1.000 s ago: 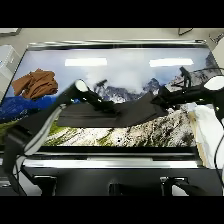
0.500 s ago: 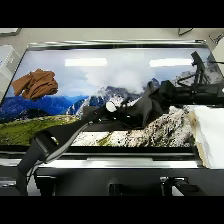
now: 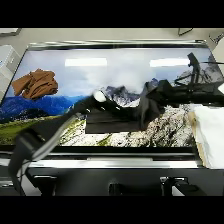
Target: Fold the clothes and pants, and hang the long-sleeved shirts on hangers.
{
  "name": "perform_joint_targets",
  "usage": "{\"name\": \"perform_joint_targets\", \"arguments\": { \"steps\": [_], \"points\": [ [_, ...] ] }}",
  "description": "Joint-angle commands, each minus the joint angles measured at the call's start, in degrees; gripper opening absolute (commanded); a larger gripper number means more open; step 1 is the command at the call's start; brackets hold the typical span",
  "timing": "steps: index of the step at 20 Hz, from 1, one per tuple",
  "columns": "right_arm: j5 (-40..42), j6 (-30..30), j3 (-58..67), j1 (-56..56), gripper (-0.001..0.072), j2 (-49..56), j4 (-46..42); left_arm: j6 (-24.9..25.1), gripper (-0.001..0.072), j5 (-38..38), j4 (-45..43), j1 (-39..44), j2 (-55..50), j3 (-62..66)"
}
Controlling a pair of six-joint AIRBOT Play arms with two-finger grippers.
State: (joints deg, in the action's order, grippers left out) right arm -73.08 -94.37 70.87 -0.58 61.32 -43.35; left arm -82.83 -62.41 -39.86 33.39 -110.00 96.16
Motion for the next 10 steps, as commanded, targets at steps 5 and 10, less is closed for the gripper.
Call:
{"name": "perform_joint_targets", "arguments": {
  "steps": [5,10],
  "points": [
    [14.75,5.14,0.04,15.19,0.0044,16.06,12.87,-1.25,0.0021,-13.99,-25.09,-25.24,23.06,0.04],
    [27.96,5.53,0.07,29.75,0.0048,32.98,22.27,-1.20,0.0021,-14.75,-25.11,-32.13,35.74,0.04]
  ]
}}
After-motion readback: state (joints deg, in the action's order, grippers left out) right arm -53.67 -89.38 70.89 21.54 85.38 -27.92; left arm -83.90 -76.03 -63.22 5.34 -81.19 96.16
